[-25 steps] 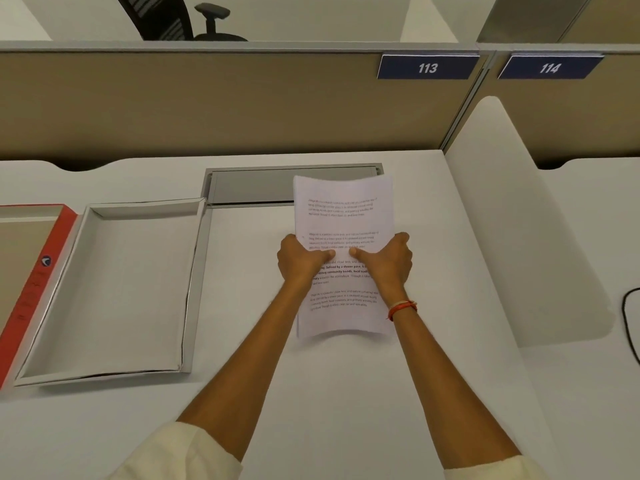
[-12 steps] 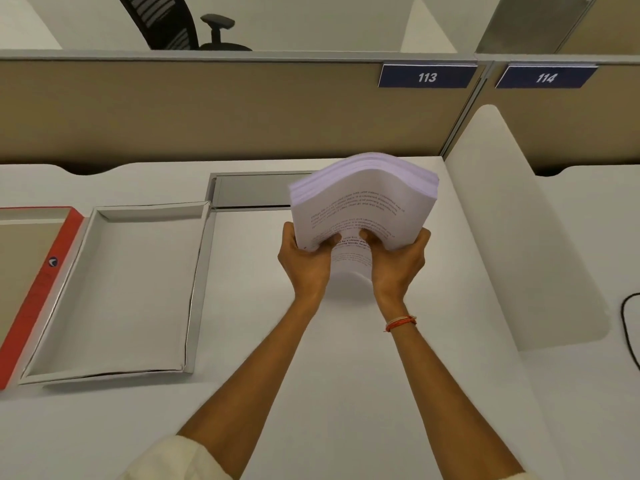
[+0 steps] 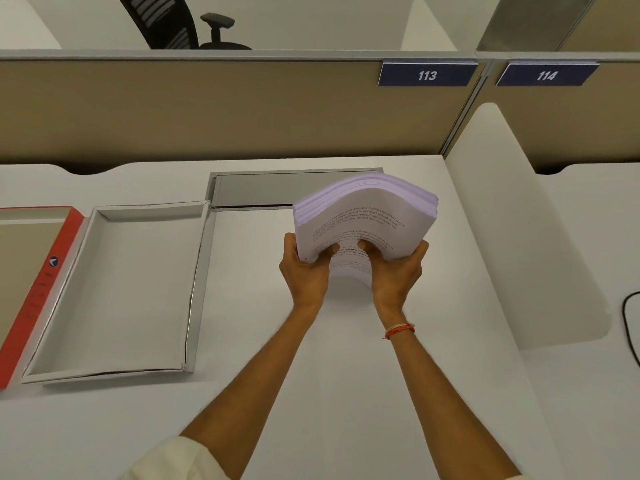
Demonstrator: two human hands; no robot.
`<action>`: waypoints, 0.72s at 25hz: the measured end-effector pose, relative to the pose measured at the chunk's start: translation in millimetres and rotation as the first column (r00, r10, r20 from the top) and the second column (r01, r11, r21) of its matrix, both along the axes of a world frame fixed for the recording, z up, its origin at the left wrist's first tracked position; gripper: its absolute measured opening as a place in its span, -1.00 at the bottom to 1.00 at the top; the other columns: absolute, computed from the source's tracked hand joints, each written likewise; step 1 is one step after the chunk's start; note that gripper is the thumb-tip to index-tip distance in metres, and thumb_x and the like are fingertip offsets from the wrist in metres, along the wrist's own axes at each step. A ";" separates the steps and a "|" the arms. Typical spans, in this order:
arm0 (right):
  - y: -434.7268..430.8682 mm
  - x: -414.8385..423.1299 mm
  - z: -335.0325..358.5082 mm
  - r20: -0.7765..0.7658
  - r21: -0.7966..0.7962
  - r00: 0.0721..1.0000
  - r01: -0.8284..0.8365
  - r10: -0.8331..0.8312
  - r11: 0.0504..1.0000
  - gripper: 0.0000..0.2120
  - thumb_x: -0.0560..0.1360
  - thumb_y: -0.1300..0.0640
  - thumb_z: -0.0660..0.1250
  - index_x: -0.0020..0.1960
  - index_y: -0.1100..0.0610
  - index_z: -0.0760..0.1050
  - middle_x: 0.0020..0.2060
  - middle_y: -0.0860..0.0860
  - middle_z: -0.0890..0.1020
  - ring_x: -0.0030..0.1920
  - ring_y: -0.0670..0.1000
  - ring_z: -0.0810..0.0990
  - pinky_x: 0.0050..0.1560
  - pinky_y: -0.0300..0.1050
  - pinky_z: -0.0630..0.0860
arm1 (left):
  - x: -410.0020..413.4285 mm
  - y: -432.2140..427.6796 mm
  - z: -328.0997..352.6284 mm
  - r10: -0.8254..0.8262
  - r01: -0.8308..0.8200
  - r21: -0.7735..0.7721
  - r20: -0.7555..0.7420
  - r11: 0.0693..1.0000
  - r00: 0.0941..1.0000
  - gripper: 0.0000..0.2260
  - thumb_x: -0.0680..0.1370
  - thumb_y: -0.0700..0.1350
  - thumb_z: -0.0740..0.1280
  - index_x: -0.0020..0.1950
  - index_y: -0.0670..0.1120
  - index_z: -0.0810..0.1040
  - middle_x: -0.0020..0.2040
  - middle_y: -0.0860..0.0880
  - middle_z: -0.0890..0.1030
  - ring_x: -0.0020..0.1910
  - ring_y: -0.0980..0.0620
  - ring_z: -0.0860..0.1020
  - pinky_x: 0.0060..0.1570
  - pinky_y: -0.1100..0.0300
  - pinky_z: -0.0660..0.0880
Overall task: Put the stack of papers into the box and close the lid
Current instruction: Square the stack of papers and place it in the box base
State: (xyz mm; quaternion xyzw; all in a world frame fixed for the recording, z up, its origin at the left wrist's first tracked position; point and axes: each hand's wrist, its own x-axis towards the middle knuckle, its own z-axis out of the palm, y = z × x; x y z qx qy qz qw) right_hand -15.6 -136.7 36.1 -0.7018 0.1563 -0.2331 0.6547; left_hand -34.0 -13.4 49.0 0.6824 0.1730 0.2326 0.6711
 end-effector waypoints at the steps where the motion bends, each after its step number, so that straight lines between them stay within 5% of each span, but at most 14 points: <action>1: -1.1 -0.6 0.7 0.004 -0.007 1.000 -0.010 0.011 1.000 -0.33 0.23 0.07 0.66 0.11 -0.25 0.30 0.03 -0.20 0.58 0.06 -0.24 0.60 -0.07 -0.32 0.63 | -0.5 1.8 -1.3 -0.013 0.013 0.003 -0.009 1.000 1.000 -0.43 0.34 -0.11 0.60 0.04 0.45 0.41 -0.08 0.41 0.58 0.01 0.29 0.58 -0.15 0.43 0.57; 4: -6.6 -5.5 0.9 0.001 -0.046 0.999 -0.044 0.045 0.998 -0.27 0.19 -0.05 0.66 0.15 -0.34 0.27 0.08 -0.22 0.56 0.10 -0.18 0.60 -0.03 -0.33 0.61 | -3.4 6.9 -5.0 -0.020 0.020 0.001 -0.032 1.000 0.999 -0.38 0.30 -0.06 0.62 0.08 0.45 0.37 -0.04 0.39 0.55 0.03 0.36 0.55 -0.13 0.50 0.52; 9: -7.7 -12.4 -8.4 -0.061 -0.100 0.997 -0.063 0.057 0.993 -0.18 0.18 -0.09 0.66 0.30 -0.18 0.27 0.19 -0.06 0.55 0.22 0.13 0.52 0.19 0.07 0.60 | -4.7 9.5 -5.8 -0.039 0.040 0.017 -0.053 0.999 0.998 -0.32 0.28 -0.03 0.63 0.14 0.46 0.33 -0.01 0.50 0.51 0.07 0.39 0.51 -0.05 0.49 0.52; 14: 0.2 -8.1 -1.3 -0.034 -0.058 0.999 -0.031 0.029 0.998 -0.21 0.21 -0.10 0.63 0.26 -0.29 0.24 0.11 -0.32 0.50 0.14 -0.28 0.54 0.06 -0.40 0.56 | 1.8 10.1 -7.7 -0.021 0.022 0.016 -0.059 1.000 0.998 -0.34 0.28 -0.05 0.63 0.14 0.41 0.33 0.05 0.34 0.52 0.05 0.38 0.53 -0.06 0.47 0.53; 18: 7.1 -4.5 -5.8 -0.056 -0.034 0.998 0.024 -0.026 0.999 -0.21 0.25 0.02 0.65 0.31 -0.08 0.26 0.11 -0.17 0.53 0.12 -0.23 0.56 0.03 -0.38 0.58 | 6.6 7.6 -9.2 0.019 -0.018 0.014 -0.083 1.000 0.996 -0.40 0.30 -0.04 0.61 0.14 0.31 0.33 0.03 0.31 0.52 0.01 0.27 0.58 -0.11 0.47 0.53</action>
